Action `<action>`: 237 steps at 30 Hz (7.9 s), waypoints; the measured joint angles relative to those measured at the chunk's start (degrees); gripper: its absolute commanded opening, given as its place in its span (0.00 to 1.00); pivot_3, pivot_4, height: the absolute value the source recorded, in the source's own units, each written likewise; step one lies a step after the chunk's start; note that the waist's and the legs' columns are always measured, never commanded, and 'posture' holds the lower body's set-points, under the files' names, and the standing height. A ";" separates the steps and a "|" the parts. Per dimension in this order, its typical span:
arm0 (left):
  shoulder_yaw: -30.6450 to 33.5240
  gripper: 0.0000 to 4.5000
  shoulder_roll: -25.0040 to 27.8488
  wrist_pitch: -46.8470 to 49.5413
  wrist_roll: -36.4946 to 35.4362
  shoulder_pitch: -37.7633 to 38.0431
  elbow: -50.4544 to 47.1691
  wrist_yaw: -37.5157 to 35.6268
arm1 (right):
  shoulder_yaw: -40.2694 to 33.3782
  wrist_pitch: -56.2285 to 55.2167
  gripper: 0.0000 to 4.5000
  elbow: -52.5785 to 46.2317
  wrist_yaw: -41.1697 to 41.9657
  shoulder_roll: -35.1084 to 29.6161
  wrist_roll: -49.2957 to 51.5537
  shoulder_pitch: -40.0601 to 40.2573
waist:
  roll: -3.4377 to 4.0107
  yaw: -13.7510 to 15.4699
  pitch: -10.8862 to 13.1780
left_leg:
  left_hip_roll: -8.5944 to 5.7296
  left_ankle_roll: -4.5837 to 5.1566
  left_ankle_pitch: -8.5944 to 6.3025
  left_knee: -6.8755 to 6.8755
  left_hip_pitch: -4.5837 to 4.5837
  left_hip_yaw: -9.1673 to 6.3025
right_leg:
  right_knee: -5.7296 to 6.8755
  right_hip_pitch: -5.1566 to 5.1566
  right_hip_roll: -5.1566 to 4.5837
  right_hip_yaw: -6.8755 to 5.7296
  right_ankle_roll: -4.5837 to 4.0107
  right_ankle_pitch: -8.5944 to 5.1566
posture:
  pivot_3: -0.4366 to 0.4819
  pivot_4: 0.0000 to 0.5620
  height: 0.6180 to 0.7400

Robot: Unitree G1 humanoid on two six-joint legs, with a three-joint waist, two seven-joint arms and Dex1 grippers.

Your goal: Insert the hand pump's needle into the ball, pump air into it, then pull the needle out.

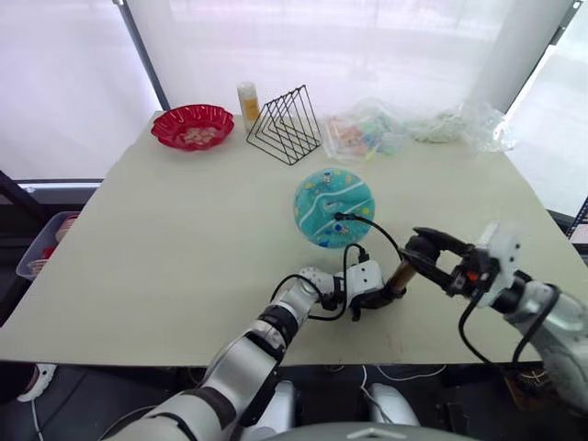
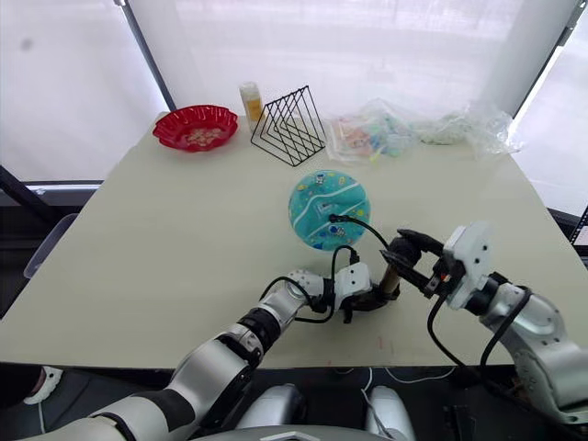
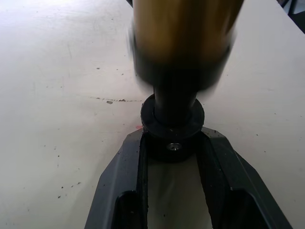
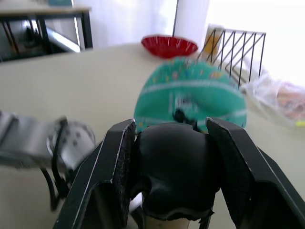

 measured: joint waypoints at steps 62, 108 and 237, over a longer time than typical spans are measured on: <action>-0.14 0.24 -1.78 -1.24 0.38 -1.17 -0.06 -0.69 | -24.29 28.81 0.42 -0.84 3.66 -24.17 33.01 -21.10 | 1.73 2.15 1.45 | -0.66 0.21 0.18 0.12 -0.35 -1.61 | 0.28 -0.07 0.03 -0.79 -0.30 -0.26 | 0.48 0.27 1.00; -0.17 0.24 -1.98 -1.58 0.47 -1.41 0.69 0.15 | -23.56 28.59 0.42 -2.15 3.26 -20.63 28.35 -17.00 | 1.85 2.43 1.31 | -1.29 0.14 0.22 0.12 -0.30 -2.65 | 0.33 -0.20 0.22 -0.55 -0.23 -0.21 | 0.48 0.27 1.00; -0.07 0.24 -1.74 -1.14 0.74 -1.65 1.79 -0.12 | -4.57 0.91 0.42 1.73 2.10 -0.27 -2.31 -2.93 | 1.00 2.29 0.61 | -2.91 -0.07 0.32 -0.08 0.25 -4.79 | 0.58 -0.15 0.22 -0.32 0.26 -0.51 | 0.48 0.27 1.00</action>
